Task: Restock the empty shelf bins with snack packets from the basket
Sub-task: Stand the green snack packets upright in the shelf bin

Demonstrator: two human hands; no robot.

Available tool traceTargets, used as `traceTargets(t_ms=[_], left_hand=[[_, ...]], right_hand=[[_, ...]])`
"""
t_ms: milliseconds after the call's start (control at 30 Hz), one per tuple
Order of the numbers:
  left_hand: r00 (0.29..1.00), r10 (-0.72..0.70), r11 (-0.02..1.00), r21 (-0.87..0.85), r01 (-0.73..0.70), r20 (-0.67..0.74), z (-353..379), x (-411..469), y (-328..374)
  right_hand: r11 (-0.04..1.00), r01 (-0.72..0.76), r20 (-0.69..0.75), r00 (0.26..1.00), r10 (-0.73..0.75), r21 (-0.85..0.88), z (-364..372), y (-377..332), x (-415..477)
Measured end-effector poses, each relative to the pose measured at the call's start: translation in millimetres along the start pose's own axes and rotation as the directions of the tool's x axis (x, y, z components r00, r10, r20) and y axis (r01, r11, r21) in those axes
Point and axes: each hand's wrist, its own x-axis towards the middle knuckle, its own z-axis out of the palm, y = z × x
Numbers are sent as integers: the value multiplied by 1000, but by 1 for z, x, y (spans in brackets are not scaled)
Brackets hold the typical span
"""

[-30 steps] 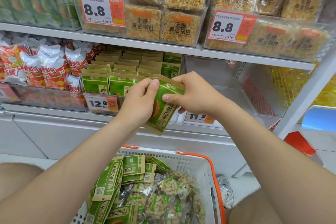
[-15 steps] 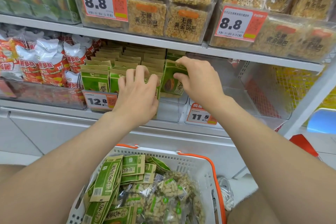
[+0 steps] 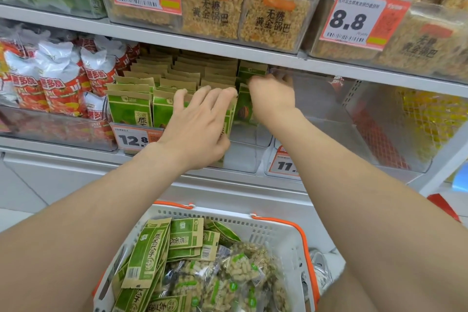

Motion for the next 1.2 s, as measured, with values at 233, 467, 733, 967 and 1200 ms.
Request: traceTargets(t_ms=[233, 467, 733, 967, 1200], left_hand=[[1000, 0, 1000, 16, 0, -1, 4, 6, -2], [1000, -2, 1000, 8, 3, -19, 4, 6, -2], [1000, -10, 1000, -9, 10, -7, 0, 2, 0], [1000, -14, 1000, -6, 14, 6, 1, 4, 0], [1000, -14, 1000, -4, 14, 1, 2, 5, 0]], right_hand=[[979, -170, -40, 985, 167, -108, 1, -7, 23], [986, -46, -72, 997, 35, -159, 10, -8, 23], [860, 82, 205, 978, 27, -504, 43, -7, 27], [804, -13, 290, 929, 229, -594, 61, -27, 28], [795, 36, 310, 931, 193, -606, 55, -32, 19]])
